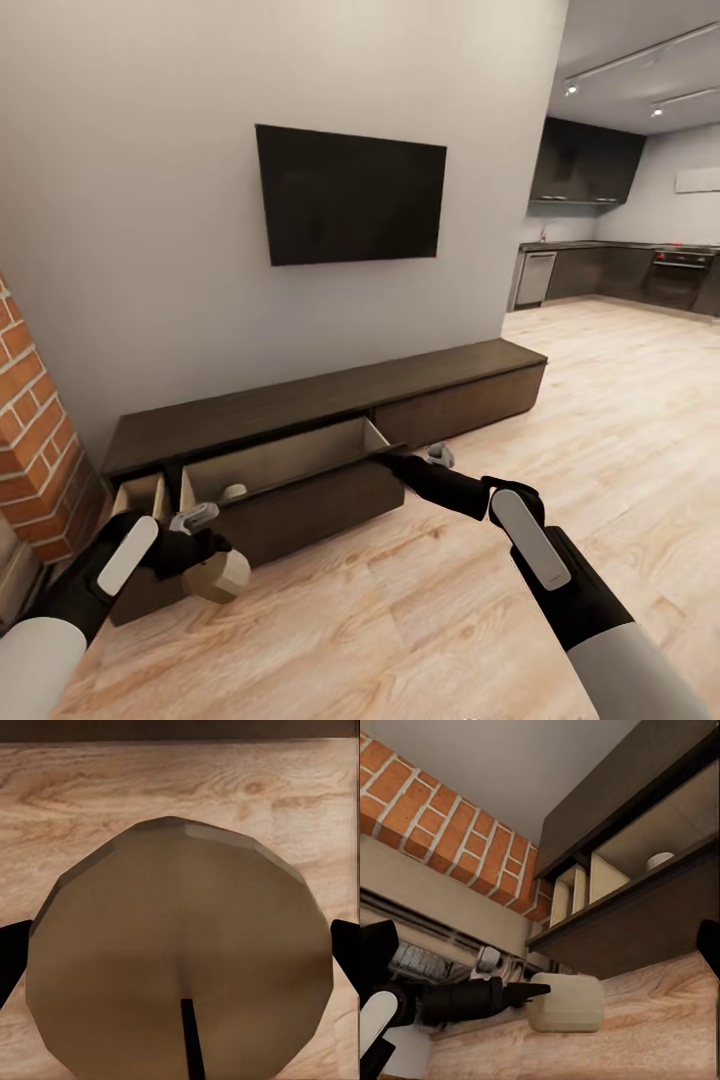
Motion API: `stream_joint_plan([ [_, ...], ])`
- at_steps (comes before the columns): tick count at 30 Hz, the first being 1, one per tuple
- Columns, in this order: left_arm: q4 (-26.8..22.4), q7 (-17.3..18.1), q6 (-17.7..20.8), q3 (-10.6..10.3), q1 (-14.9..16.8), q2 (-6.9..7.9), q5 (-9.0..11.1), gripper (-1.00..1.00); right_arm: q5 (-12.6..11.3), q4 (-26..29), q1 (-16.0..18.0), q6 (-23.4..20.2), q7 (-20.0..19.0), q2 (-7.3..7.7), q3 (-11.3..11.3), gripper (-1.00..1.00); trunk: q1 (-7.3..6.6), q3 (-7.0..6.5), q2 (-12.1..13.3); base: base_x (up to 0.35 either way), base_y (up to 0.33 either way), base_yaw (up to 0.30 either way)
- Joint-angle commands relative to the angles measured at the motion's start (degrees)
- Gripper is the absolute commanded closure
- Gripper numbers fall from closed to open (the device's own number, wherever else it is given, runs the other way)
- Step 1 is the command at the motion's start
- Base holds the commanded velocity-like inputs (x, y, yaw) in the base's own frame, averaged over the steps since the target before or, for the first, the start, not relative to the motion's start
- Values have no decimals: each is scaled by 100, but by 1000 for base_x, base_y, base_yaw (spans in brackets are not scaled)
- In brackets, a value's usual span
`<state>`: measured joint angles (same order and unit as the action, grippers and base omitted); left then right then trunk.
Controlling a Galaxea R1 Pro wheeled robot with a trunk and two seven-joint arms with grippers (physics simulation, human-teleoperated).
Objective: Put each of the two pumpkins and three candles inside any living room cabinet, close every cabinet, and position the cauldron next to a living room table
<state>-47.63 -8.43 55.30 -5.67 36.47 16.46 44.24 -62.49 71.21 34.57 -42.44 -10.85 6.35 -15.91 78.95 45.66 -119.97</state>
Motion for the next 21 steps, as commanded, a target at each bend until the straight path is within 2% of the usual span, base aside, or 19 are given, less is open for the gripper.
stream_joint_plan([
  [1,-36,-58,11,-13,1,13,75,100,10,-2,6,-10,-23,16,-5,-100,-23,-12,39,0,0,-290],
  [6,-643,-147,122,-55,1,-11,8,100,0,5,6,-10,-23,209,-8,-100,-133,-102,239,0,0,-290],
  [8,-985,-419,144,-40,1,-6,29,100,0,8,6,-5,-27,278,-4,-100,-177,-138,320,0,0,-290],
  [9,-1165,-701,155,-30,6,-3,52,100,0,18,6,-3,-23,315,-6,-100,-199,-157,360,0,0,-290],
  [14,-1479,-1208,159,-23,25,-12,75,100,6,69,6,-1,3,345,-8,-100,-309,-255,560,0,0,-290],
  [21,-1950,-1307,155,-71,20,-22,64,100,36,10,6,-1,19,333,-8,-100,-463,-396,841,0,0,-290],
])
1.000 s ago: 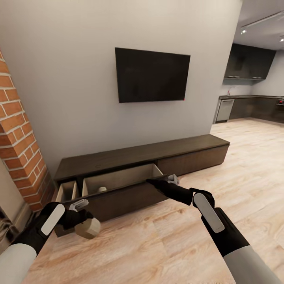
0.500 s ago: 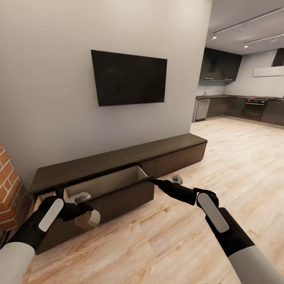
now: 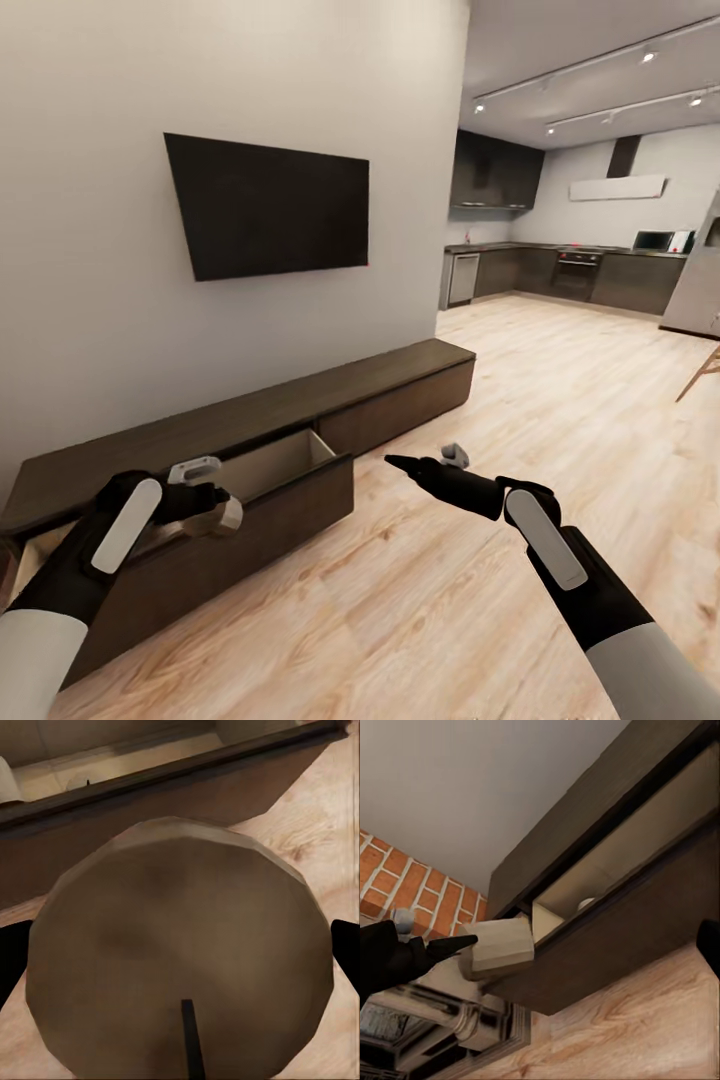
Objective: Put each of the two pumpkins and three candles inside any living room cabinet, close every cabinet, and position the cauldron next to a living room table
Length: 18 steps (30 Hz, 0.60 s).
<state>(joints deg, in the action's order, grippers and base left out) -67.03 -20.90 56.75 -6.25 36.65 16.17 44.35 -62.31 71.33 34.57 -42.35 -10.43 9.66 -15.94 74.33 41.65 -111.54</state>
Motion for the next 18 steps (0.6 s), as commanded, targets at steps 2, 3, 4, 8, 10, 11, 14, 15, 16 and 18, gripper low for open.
stream_joint_plan([
  [2,-51,-62,6,-17,1,-10,40,100,28,-9,6,-2,-21,-2,-6,-100,-45,-35,79,0,0,-290],
  [3,-73,-62,5,-20,-1,-16,30,100,31,-11,6,29,-21,-3,-6,-100,-67,-55,119,0,0,-290],
  [4,-91,-63,7,-22,0,-20,25,100,32,-12,6,77,-14,-5,-8,-100,-89,-75,159,0,0,-290],
  [8,-144,-63,10,-23,0,-28,18,100,35,-14,6,194,52,-7,-14,-100,-177,-156,320,0,0,-290],
  [10,-186,-63,11,-30,0,-32,20,100,35,-14,6,206,77,-8,-14,-100,-221,-196,400,0,0,-289],
  [11,-207,-63,9,-35,0,-33,17,100,35,-14,6,211,90,-8,-14,-100,-243,-216,440,0,0,-288],
  [14,-233,-63,9,-58,0,-49,44,100,35,-16,6,217,107,-8,-15,-100,-309,-277,560,0,0,-281],
  [15,-246,-63,10,-82,0,-83,45,100,35,-18,6,217,109,-6,-15,-100,-331,-297,600,0,0,-276],
  [16,-299,-63,11,-104,0,-159,46,100,35,-17,6,218,110,-4,-15,-100,-353,-317,640,0,0,-275],
  [18,-554,-69,11,-128,0,-349,50,100,30,-15,6,218,106,-1,-15,-100,-397,-358,721,0,0,-274],
])
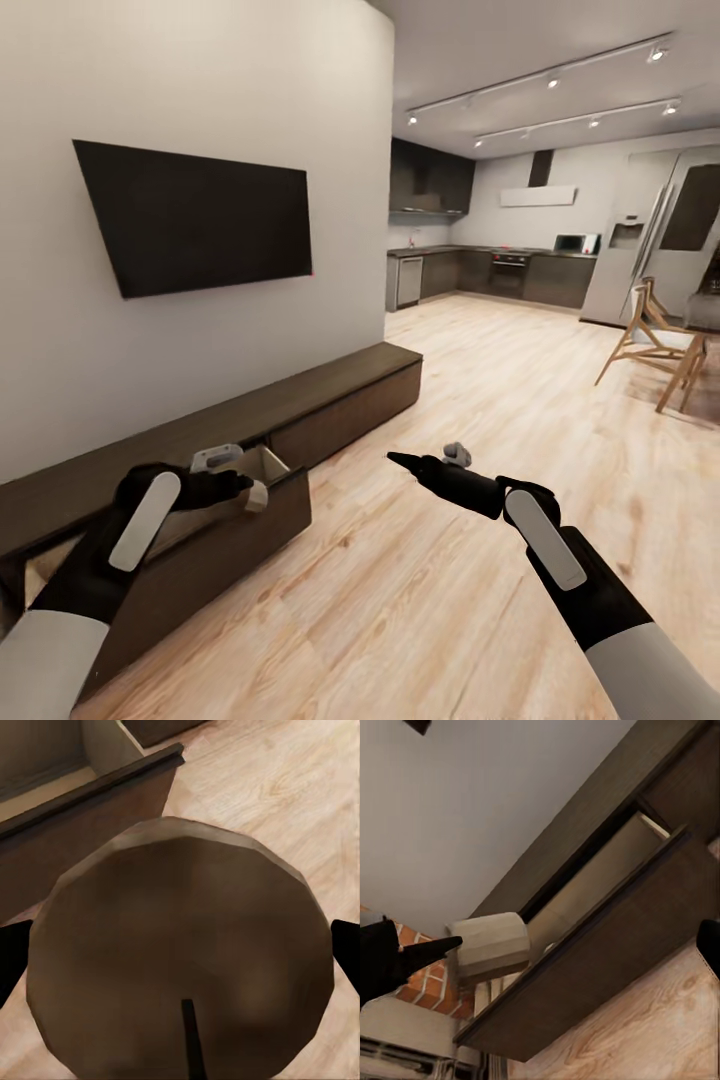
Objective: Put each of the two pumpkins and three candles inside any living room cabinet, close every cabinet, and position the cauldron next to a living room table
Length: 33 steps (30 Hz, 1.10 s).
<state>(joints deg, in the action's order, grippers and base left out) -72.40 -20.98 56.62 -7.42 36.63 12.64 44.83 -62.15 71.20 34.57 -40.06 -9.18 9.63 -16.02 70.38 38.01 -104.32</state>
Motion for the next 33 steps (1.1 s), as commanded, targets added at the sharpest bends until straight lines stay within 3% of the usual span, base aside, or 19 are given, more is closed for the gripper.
stream_joint_plan([
  [1,-104,-63,24,-15,2,-56,10,100,11,-3,6,-11,-21,8,-6,-100,-23,-14,39,0,0,-274],
  [4,-187,-64,28,-26,34,-200,16,100,16,-17,6,-5,-17,5,-6,-100,-89,-75,159,0,0,-273],
  [12,-92,-68,20,-17,71,-300,11,100,-16,-124,6,-2,-68,36,2,-100,-265,-237,480,0,0,-273],
  [17,-18,-70,23,77,30,-200,-9,100,-20,-132,6,-2,-54,41,4,-100,-352,-321,640,0,0,-272],
  [23,-159,-57,16,178,20,61,18,100,-12,-118,6,6,-41,44,6,-100,-352,-329,640,62,27,-173],
  [33,-280,-56,15,175,19,54,25,100,19,-124,6,7,-32,37,11,-100,-352,-329,640,276,149,162],
])
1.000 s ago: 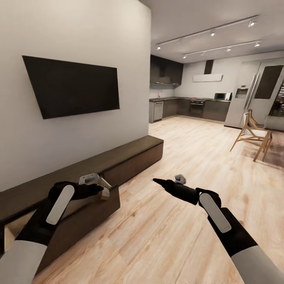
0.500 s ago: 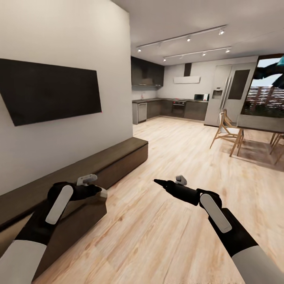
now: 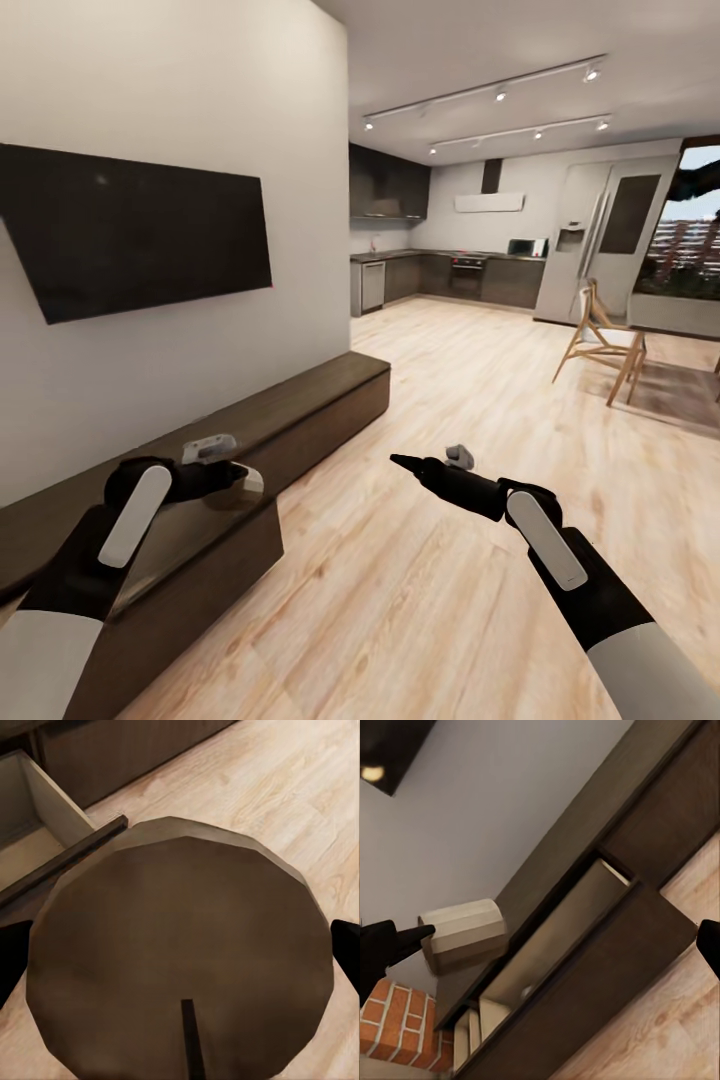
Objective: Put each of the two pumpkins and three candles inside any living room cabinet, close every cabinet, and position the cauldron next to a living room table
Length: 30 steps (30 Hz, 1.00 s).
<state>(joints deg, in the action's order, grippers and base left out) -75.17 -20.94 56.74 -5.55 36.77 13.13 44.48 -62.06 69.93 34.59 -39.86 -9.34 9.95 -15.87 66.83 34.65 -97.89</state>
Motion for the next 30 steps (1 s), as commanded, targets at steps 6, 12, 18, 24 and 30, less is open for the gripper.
stream_joint_plan([
  [6,-6,-59,4,-16,5,3,59,100,14,-5,4,-15,-16,-5,-4,-100,3,6,-3,234,82,278],
  [12,-6,-59,4,-16,5,3,60,100,18,-6,4,-20,-16,-15,-4,-100,3,6,-3,198,-63,281],
  [18,-6,-59,4,-16,5,2,60,100,18,-6,4,-21,-16,-9,-5,-100,3,6,-3,265,-125,282],
  [24,-6,-59,4,-23,5,-6,60,100,4,1,4,-15,-25,8,-8,-100,3,7,-3,300,-82,151],
  [30,-4,-59,4,-21,5,-12,65,100,12,3,4,-23,-33,0,-12,-100,3,7,-3,272,-70,10],
])
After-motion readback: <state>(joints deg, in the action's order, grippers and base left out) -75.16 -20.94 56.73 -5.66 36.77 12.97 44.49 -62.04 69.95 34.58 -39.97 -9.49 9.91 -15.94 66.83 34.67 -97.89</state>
